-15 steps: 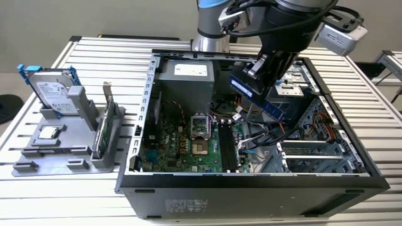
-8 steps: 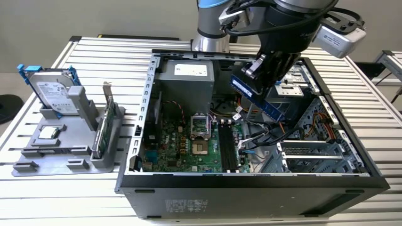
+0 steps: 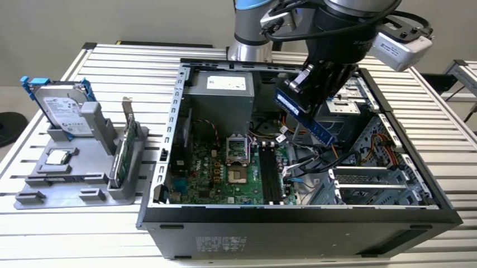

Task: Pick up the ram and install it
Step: 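Insert the ram into the slot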

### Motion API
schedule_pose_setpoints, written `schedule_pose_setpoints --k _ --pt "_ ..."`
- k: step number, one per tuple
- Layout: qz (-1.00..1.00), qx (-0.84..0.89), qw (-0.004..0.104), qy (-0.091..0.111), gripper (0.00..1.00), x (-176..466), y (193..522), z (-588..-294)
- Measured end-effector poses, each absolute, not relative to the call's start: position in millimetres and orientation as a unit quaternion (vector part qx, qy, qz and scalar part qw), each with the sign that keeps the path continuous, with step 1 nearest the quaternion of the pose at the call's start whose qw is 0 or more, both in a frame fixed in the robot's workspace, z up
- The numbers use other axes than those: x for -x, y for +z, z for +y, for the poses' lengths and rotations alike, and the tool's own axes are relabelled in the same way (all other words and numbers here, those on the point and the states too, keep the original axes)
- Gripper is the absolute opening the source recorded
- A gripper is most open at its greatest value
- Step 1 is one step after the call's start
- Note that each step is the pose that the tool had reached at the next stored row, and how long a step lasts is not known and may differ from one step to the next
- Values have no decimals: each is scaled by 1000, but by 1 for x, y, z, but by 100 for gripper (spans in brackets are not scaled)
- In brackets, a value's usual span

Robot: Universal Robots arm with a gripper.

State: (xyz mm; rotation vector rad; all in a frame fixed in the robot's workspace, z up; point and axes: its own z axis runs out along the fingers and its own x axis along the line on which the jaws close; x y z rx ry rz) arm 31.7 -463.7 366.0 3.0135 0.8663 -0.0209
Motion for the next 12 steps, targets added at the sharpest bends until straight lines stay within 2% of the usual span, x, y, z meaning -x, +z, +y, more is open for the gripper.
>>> schedule_pose_setpoints --k 12 --pt "232 -973 3 -7 0 -32 364 -464"
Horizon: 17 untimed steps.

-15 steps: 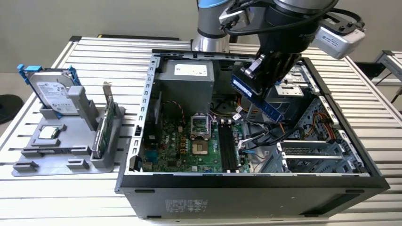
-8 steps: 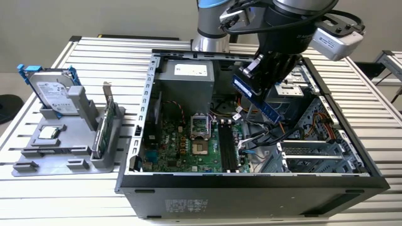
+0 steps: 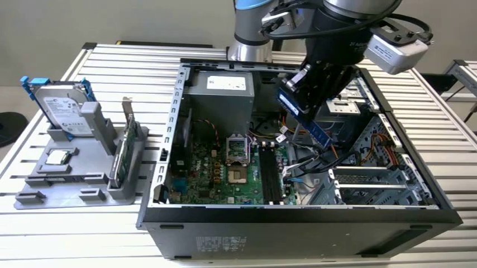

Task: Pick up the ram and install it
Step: 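Insert the ram into the slot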

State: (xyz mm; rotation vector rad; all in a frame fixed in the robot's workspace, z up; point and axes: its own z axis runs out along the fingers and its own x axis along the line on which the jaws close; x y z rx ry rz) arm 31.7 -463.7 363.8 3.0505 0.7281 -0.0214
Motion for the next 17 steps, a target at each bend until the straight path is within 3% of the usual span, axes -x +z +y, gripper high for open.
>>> schedule_pose_setpoints --k 17 --pt "157 -987 2 -7 0 -32 361 -464"
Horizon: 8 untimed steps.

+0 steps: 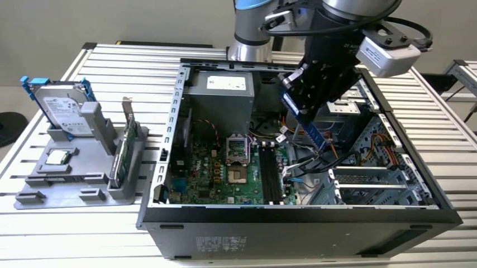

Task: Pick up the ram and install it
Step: 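Insert the ram into the slot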

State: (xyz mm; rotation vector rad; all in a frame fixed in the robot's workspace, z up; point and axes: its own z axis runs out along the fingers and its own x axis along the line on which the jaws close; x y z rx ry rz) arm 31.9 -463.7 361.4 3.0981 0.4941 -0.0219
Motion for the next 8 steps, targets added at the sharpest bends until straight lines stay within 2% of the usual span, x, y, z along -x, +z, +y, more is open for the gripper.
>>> schedule_pose_setpoints --k 8 --pt "116 -993 2 -7 0 -32 361 -464"
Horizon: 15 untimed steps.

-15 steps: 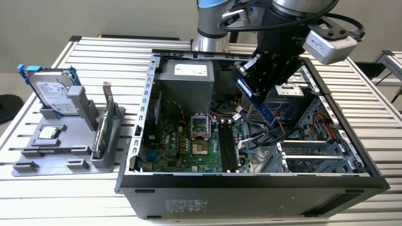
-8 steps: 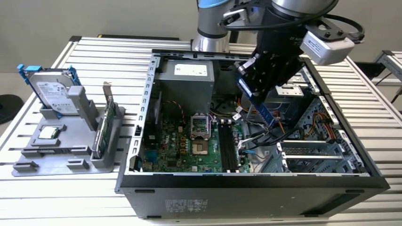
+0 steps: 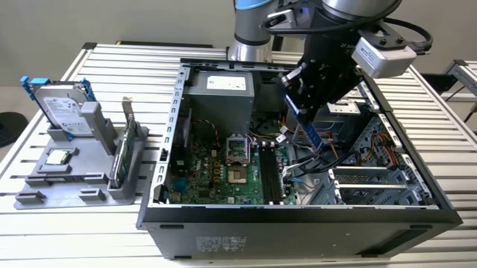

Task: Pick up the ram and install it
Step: 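Insert the ram into the slot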

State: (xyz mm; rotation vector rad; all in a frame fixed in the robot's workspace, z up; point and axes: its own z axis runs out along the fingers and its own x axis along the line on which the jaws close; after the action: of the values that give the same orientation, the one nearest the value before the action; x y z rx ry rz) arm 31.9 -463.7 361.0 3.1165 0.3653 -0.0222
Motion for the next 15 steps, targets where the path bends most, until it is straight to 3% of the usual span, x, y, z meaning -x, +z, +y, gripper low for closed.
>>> schedule_pose_setpoints --k 15 --pt "38 -999 1 -7 0 -32 361 -464"
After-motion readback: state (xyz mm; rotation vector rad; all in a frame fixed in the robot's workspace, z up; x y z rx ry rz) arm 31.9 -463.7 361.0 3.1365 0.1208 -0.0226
